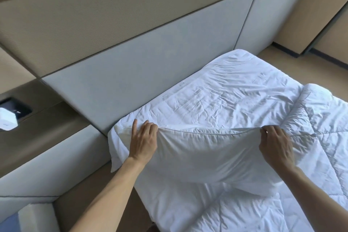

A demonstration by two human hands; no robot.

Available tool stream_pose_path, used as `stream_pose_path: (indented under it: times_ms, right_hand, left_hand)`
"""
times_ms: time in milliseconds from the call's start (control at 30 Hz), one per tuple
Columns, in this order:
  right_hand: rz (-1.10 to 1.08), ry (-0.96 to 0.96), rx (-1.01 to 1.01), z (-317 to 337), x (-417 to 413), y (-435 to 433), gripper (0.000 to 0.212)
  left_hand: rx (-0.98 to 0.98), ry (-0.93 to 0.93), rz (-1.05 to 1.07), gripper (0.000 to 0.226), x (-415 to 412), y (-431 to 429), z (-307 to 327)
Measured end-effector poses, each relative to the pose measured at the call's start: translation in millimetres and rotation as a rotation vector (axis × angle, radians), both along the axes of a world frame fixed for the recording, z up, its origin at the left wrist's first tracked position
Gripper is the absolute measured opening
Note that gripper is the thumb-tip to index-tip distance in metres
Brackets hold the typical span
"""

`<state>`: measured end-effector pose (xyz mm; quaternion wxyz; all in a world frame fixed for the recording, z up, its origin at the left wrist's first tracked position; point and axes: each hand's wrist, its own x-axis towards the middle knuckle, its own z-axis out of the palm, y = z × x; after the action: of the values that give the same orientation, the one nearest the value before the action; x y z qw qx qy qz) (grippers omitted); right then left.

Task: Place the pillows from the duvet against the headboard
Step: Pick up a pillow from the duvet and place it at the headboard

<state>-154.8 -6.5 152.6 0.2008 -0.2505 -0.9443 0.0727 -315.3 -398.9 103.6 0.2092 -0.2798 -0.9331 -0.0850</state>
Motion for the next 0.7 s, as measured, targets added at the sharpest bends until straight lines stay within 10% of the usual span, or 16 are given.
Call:
stream_pose_path:
  times_ms: [700]
  right_hand:
    - [0.271,-0.076,-0.095,18.4,-374.0,-102.3,0.017]
  left_hand:
    - [0.109,0.034,0.357,0.025,-141.1,-104.3,14.0]
